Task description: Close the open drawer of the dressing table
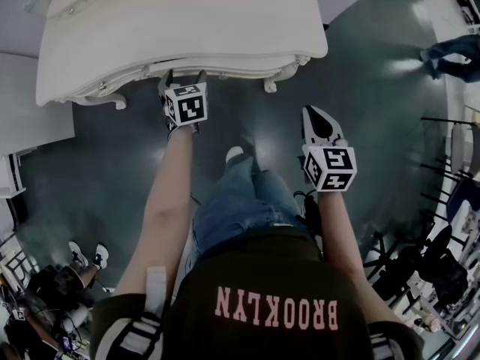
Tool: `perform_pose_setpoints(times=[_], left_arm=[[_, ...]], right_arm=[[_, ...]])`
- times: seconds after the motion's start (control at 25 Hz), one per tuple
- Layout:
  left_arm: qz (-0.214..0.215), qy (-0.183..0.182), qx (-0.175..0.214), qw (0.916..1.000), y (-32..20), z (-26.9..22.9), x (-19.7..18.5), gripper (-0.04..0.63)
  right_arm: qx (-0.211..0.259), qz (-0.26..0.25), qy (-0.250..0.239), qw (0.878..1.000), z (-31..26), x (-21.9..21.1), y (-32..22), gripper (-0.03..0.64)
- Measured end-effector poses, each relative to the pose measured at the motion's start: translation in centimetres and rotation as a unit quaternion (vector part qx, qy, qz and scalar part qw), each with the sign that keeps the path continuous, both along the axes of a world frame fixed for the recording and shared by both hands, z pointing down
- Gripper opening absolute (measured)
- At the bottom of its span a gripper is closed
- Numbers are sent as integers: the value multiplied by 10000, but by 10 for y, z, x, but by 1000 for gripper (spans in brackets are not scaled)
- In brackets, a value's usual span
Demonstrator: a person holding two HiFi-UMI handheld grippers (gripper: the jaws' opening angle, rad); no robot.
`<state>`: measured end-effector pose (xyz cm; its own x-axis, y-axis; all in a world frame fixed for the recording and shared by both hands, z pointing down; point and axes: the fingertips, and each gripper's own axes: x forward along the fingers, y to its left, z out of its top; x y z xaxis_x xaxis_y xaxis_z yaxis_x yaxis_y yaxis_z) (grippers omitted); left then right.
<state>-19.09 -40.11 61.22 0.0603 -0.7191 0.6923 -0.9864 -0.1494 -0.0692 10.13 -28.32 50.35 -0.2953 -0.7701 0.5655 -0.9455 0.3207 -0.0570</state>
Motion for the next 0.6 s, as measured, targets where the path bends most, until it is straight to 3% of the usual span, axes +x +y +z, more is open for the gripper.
perform_pose_setpoints(times=[0.6], left_arm=[[-41,-101,59,9999,-27,2,-1,356]], right_arm=[[-91,76,-20,9999,9,12,-5,-3]])
